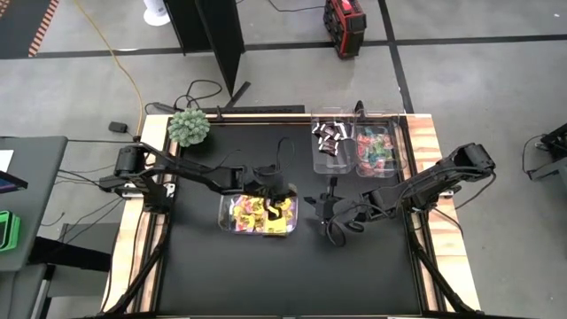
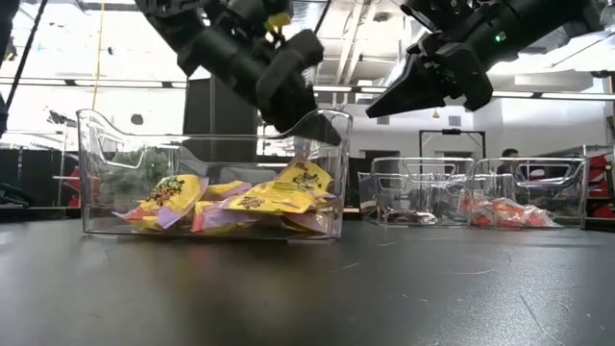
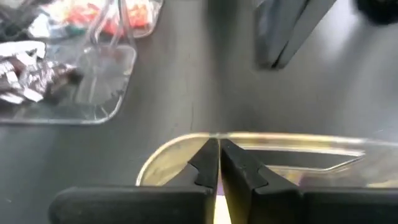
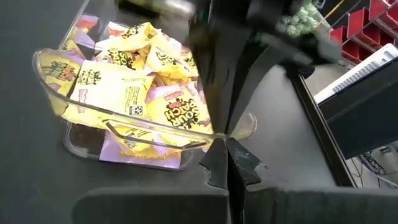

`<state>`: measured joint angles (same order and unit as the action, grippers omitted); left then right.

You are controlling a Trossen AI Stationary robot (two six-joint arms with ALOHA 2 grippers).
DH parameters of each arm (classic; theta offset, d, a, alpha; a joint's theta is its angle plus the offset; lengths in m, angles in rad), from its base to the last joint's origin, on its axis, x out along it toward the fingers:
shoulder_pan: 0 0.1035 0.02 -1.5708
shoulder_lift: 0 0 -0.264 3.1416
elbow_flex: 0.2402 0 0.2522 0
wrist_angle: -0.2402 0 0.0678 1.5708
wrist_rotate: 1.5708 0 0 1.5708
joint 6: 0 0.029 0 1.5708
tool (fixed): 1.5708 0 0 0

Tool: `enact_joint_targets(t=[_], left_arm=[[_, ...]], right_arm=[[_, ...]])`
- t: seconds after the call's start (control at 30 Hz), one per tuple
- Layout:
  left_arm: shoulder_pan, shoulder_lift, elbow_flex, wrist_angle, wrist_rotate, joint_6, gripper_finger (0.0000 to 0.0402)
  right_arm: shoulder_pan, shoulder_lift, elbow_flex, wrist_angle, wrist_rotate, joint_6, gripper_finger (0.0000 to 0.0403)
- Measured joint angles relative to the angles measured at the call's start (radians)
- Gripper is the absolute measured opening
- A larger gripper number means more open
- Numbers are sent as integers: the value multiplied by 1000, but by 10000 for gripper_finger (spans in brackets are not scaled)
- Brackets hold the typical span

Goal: Sort candy
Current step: Move the bottom right transparent container to the left side of the top right transparent container

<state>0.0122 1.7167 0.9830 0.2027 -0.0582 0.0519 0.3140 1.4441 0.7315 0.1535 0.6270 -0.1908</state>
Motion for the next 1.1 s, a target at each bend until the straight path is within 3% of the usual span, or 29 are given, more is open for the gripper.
enact_joint_targets(t=[0.27,0.4,0.57,0.73,0.93,1.1], left_arm=[[-54,-136,19,-216,-2,7,71],[-113,-227,20,-396,-2,-12,78],[-244,-343,20,-612,-2,-6,59],[-398,-415,19,-795,57,-28,32],[-498,-405,5,-865,141,-189,4],[-518,-373,-50,-879,243,-283,2]], right_arm=[[1,0,0,-13,0,29,7],[0,0,0,6,0,33,7],[0,0,0,25,-3,33,7],[-13,0,0,83,-87,-17,7],[-50,0,0,135,-138,-70,7],[-87,2,0,136,-209,-71,7]])
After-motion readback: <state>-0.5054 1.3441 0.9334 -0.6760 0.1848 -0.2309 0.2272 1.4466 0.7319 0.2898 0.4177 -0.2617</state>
